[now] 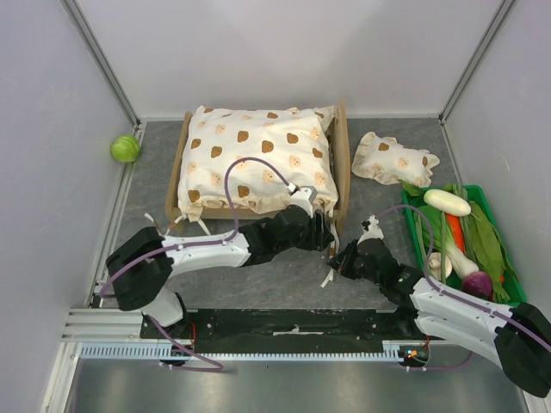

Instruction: Set up the pet bed

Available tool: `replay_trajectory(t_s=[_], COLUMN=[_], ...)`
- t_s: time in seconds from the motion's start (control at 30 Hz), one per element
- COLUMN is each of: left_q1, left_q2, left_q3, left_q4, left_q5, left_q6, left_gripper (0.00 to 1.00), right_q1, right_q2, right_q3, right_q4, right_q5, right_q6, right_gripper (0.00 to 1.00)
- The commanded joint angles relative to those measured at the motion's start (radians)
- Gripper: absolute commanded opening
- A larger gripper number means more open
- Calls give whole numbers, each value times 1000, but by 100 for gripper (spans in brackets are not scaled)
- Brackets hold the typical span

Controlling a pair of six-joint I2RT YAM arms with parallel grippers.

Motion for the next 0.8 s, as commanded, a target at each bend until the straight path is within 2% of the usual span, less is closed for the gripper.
replay_trajectory(t_s=[0.0, 0.13, 0.57, 0.63, 0.77], left_q1=[6, 20, 31, 32, 35], left_q2=[109, 190, 279, 293, 313], left_q3=[107, 142, 171, 177, 194], left_q4=[72, 82, 184, 203, 206], left_q5=[3, -20, -136, -138, -144], left_q6=[35, 12, -32, -31, -38], left_gripper=[59, 59, 56, 53, 38], right_q1=[5, 5, 5, 5, 6], right_q2=[-4, -32, -95, -93, -89], right_q3=[52, 46, 19, 19, 20], right_q4=[18, 8, -23, -23, -23], right_q5=[-8, -28, -53, -59, -62], right_q6=[-41, -44, -37, -38, -44], right_gripper=[5, 5, 6, 7, 7])
